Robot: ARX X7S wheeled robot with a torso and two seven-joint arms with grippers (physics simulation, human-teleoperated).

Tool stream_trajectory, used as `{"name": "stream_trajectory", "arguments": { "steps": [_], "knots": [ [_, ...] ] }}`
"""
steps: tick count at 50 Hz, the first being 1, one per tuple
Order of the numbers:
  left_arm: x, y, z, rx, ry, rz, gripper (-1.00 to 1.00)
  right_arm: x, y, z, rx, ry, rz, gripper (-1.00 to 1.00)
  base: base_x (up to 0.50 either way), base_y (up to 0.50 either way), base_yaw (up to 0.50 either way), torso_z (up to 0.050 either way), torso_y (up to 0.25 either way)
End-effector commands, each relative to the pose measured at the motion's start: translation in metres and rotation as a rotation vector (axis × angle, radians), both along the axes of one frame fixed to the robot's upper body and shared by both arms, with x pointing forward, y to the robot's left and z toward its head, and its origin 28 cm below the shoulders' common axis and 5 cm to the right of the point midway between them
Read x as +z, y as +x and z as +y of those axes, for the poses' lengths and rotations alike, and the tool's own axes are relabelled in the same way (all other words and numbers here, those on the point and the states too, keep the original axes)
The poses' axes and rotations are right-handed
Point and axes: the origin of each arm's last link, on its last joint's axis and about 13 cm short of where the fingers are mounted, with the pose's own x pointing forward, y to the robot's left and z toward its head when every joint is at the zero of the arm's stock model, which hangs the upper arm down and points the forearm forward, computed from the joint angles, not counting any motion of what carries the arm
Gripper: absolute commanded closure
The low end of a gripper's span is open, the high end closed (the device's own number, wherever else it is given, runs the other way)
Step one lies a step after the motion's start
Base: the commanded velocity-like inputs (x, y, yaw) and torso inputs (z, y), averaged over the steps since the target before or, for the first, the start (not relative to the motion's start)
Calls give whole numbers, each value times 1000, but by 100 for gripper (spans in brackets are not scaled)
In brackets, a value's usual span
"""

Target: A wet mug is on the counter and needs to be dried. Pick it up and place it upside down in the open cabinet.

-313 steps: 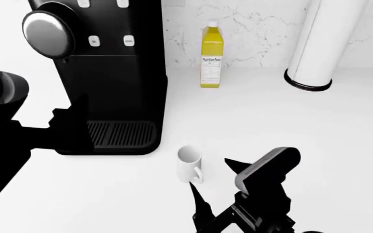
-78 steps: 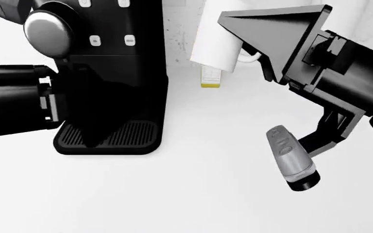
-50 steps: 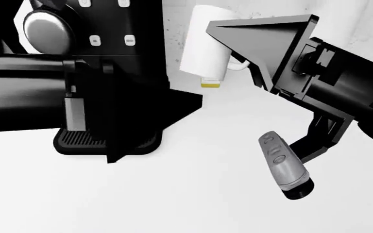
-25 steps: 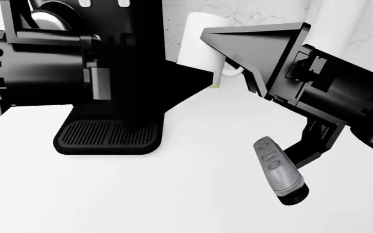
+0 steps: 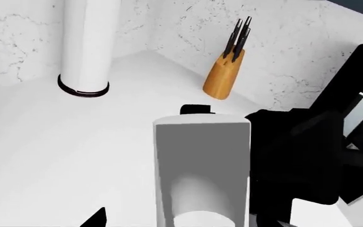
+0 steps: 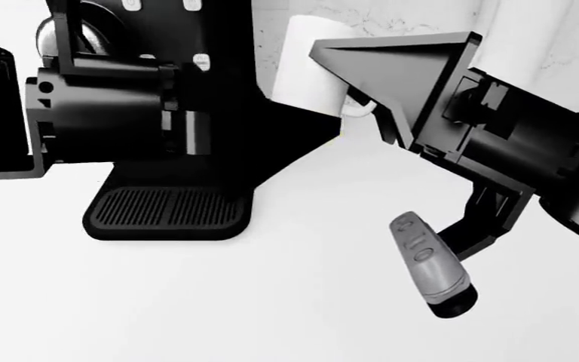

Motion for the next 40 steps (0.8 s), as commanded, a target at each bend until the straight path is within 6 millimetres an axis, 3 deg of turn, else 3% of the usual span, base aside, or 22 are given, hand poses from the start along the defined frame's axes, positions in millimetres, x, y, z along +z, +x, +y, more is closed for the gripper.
{"name": "stream_trajectory", "arguments": {
  "steps": [1,6,7,30,31,40],
  "knots": [
    [-8,6,-8,-29,11,24,-100,2,1,0,3,17,-14,100,0,0,0,0,0],
    [-12,10,-12,-41,4,27,-100,-2,1,1,7,19,-11,100,0,0,0,0,0],
    [-13,10,-13,-35,1,16,100,-2,1,1,8,18,-11,100,0,0,0,0,0],
    [-3,13,-15,16,-25,-84,100,-6,2,2,8,9,0,100,0,0,0,1,1],
    [-2,12,-15,15,-21,-88,100,-6,1,2,7,9,0,-100,0,0,0,0,0],
    [-1,13,-16,20,-8,-119,100,-8,0,-3,-7,12,-2,-100,0,0,0,0,0]
  ]
}}
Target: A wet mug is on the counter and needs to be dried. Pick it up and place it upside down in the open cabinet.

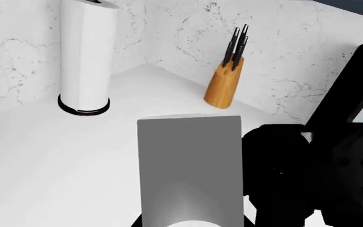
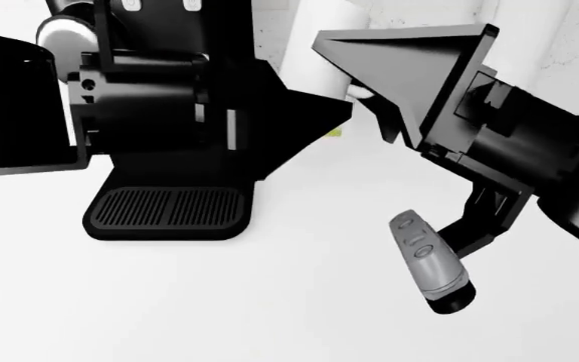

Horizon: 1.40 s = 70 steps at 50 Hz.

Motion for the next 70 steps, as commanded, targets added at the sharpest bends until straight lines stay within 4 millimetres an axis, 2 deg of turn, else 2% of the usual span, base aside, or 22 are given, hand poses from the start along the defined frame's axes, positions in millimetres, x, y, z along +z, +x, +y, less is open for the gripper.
{"name": "stream_trajectory", "arguments": {
  "steps": [1,14,28,30,32,40,45,56,70],
  "knots": [
    [4,1,0,31,5,-47,100,-5,-2,-2,-2,-8,-3,-100,0,0,0,0,0],
    [4,-3,1,37,-7,-88,100,-3,-5,-19,-75,40,-2,-100,0,0,0,0,1],
    [4,-9,-2,-4,6,-100,100,6,-11,-30,-144,97,-5,-100,0,0,0,0,0],
    [8,-9,-2,45,10,-146,100,2,-17,-46,-218,158,-3,-100,0,0,0,0,0],
    [9,-9,-3,64,11,-167,100,-2,-19,-53,-257,192,5,-100,0,0,0,0,0],
    [13,-11,-4,116,11,-238,100,-13,-22,-62,-312,297,48,-100,0,0,0,0,1],
    [20,-15,-5,136,-8,-296,100,-21,-25,-60,-325,404,101,-100,0,0,0,0,0],
    [26,-29,-13,140,35,-392,100,-55,-22,-60,-376,548,223,-100,0,0,0,0,0],
    [38,-26,-16,311,81,-522,100,-98,-25,-50,-392,669,351,-100,0,0,0,0,1]
  ]
}}
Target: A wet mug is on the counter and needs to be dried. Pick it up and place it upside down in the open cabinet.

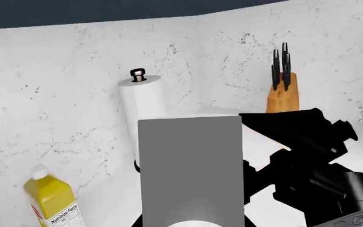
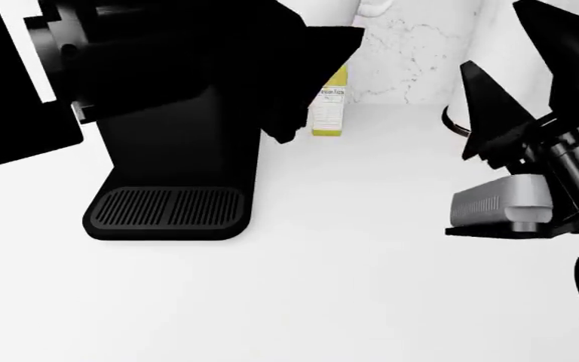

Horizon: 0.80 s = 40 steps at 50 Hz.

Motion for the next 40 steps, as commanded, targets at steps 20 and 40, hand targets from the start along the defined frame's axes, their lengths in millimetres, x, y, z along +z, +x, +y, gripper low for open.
{"name": "stream_trajectory", "arguments": {
  "steps": [20,40],
  "knots": [
    [41,7,-4,300,-94,-239,100,-89,-2,16,1,852,399,-100,1,0,0,0,1],
    [81,2,0,406,-139,-350,100,-79,-3,20,16,1036,485,-100,0,0,0,0,0]
  ]
}}
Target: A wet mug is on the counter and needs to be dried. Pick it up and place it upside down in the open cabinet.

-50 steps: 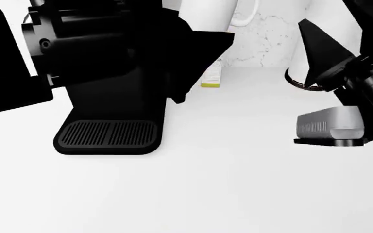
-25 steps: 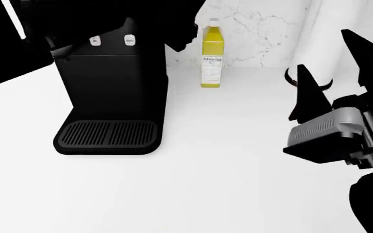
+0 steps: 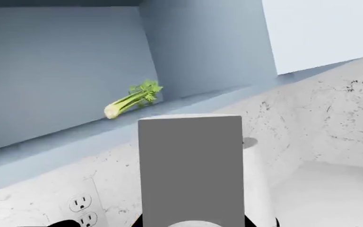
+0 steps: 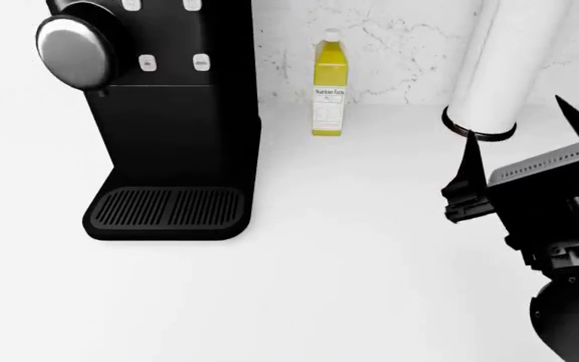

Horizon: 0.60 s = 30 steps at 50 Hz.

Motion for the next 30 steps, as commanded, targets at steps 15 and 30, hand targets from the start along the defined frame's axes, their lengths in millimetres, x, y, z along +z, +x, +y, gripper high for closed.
{"name": "stream_trajectory", "arguments": {
  "steps": [15,30],
  "knots": [
    [49,7,11,240,-119,-113,100,-12,3,4,-16,124,94,-100,0,0,0,0,0],
    [81,15,20,267,-193,-145,100,-22,7,4,-22,135,124,-100,0,0,0,1,1]
  ]
}}
